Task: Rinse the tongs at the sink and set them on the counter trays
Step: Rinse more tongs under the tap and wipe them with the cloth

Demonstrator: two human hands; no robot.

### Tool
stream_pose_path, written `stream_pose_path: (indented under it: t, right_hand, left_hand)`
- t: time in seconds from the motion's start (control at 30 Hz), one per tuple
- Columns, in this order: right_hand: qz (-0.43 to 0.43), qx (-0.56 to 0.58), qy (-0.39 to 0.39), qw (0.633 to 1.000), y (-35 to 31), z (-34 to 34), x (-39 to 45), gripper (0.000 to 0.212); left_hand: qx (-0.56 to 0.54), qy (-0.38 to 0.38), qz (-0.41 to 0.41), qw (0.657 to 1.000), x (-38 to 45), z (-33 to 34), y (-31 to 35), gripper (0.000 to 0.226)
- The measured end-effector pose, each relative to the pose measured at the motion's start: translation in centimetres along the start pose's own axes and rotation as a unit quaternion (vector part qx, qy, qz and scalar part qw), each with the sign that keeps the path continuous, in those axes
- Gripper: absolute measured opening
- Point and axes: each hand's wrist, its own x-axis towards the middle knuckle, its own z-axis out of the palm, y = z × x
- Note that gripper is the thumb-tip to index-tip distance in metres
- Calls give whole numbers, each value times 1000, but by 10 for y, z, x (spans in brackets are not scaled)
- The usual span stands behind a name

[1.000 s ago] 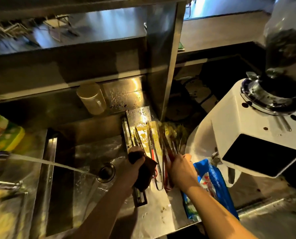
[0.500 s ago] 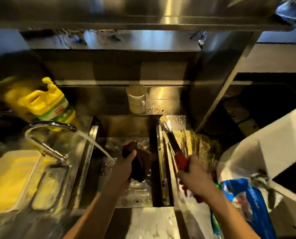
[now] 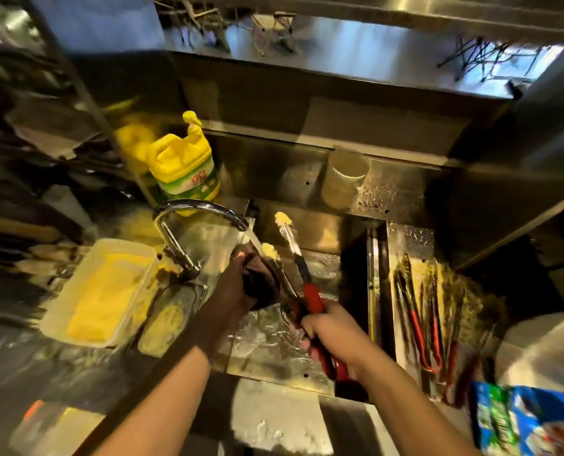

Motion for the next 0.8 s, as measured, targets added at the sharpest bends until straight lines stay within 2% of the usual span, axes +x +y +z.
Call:
stream_pose_path:
  t: [0.1,0.2,0.27,0.37,0.43,0.53,0.63,0.8]
  right_hand:
    - [7,-42,3,999,-6,14,7,21]
    - [6,-76,-16,997,1,17,0,14]
    - [1,-70,-30,997,1,17,-2,16]
    - [-5,-69,8,998,-3,21,7,20]
    - [-8,-79,14,997,-5,22,9,22]
    - [-3,-103,9,995,-4,18,9,21]
    - [7,-113,32,993,-5,13,12,24]
    - [11,-109,34,993,-6,11,10,24]
  left_hand:
    - [16,14,-39,999,15,9,7,46]
    - [118,48,-23,992,20,20,22,24]
    - [176,71,-7,982,30,21,22,30]
    - [199,9,-10,980,30,32,13,14]
    - [231,14,-8,973,35,37,13,17]
    - [174,47,-6,984,41,42,10,37]
    - [137,19,-35,990,37,52,-4,41]
    - [132,51,-16,990,47,51,-2,39]
